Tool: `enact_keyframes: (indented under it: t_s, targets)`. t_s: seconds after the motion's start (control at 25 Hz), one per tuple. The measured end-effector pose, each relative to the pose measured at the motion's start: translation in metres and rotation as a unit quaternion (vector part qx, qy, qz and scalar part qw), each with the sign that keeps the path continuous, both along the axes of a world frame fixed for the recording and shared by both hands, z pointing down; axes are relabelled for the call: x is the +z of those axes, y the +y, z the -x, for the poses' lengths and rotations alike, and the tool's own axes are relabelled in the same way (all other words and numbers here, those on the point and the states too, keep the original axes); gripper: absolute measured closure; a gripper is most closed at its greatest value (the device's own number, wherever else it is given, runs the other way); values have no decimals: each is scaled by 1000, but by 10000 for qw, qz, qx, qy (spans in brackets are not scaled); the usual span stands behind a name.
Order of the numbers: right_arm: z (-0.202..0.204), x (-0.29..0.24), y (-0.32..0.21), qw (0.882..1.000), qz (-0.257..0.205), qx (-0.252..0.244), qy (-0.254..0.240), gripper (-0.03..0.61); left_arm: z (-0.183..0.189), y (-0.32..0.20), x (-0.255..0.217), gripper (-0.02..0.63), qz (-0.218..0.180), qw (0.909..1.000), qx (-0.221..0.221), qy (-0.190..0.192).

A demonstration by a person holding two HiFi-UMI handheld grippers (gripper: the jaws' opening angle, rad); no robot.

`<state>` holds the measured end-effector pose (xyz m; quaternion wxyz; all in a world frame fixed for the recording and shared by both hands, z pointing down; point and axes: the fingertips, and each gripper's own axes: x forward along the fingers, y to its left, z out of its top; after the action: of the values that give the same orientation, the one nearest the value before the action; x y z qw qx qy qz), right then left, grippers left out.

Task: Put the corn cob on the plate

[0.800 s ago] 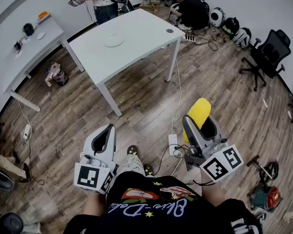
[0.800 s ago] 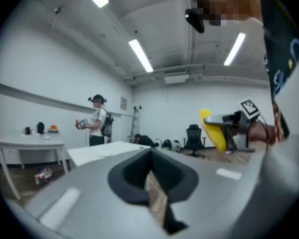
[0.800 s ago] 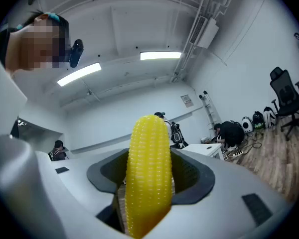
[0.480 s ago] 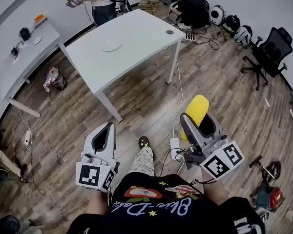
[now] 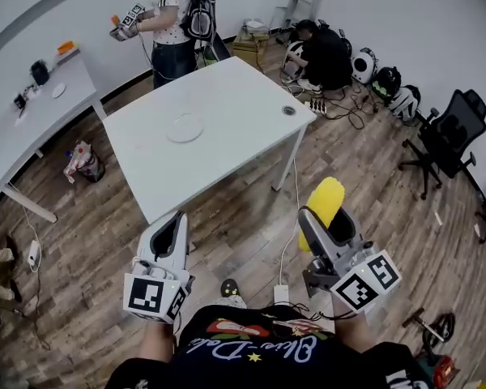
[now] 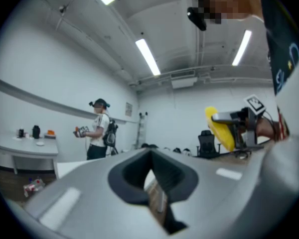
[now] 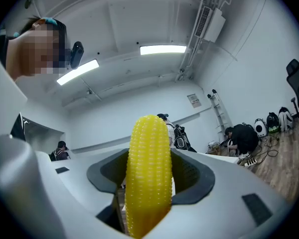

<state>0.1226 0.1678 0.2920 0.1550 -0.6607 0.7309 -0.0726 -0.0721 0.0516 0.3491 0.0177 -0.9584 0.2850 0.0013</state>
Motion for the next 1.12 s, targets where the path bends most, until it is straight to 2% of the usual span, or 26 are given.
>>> enact_keyframes:
  t_s: [0.16, 0.28, 0.52, 0.76, 0.92, 1.12]
  targets:
    - [-22, 0, -46, 9998, -46, -136, -137, 314, -16, -36, -1, 617, -32, 9999, -100, -103]
    - [-30, 6, -82, 9987, 111, -374, -320, 314, -23, -58, 1, 617, -3, 9996, -220, -187]
    - [-44, 22, -180, 9926, 438, -1065, -386, 314, -29, -125, 3, 617, 16, 9968, -771, -213]
    - [-67, 24, -298, 9846, 404, -1683, -224, 314, -44, -209, 8, 617, 57, 9879, -1539, -203]
    - [-69, 25, -384, 9729, 456, -2267, -17, 314, -50, -270, 4, 617, 55, 9761, -2170, -133]
    - [-54, 43, -475, 9543, 676, -2907, 130, 314, -64, -319, 4, 617, 122, 9677, -2514, -138]
